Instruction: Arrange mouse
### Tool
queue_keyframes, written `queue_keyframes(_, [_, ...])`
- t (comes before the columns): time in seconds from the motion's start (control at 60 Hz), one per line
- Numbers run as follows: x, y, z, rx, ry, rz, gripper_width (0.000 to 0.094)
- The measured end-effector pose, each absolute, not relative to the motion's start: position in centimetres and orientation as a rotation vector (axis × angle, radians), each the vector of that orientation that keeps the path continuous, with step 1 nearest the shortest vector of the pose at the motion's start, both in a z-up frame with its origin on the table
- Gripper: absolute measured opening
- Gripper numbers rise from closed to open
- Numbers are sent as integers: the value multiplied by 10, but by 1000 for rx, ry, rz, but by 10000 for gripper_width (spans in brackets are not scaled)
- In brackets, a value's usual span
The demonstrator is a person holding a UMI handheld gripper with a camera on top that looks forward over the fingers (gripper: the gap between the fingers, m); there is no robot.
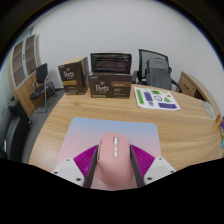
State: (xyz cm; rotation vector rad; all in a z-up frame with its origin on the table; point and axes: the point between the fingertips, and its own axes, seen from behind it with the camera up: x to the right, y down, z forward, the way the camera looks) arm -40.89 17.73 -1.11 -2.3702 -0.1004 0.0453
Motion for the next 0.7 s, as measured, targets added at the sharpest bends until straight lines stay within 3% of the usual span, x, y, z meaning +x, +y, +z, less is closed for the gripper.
queue_keyframes(0.067, [-412, 174, -5, -2372, -107, 68, 857])
queue_keyframes(0.283, [-403, 125, 34, -2312, -61, 70, 833])
queue_keyframes(0.7, [-378, -63, 139, -2199, 47, 180, 834])
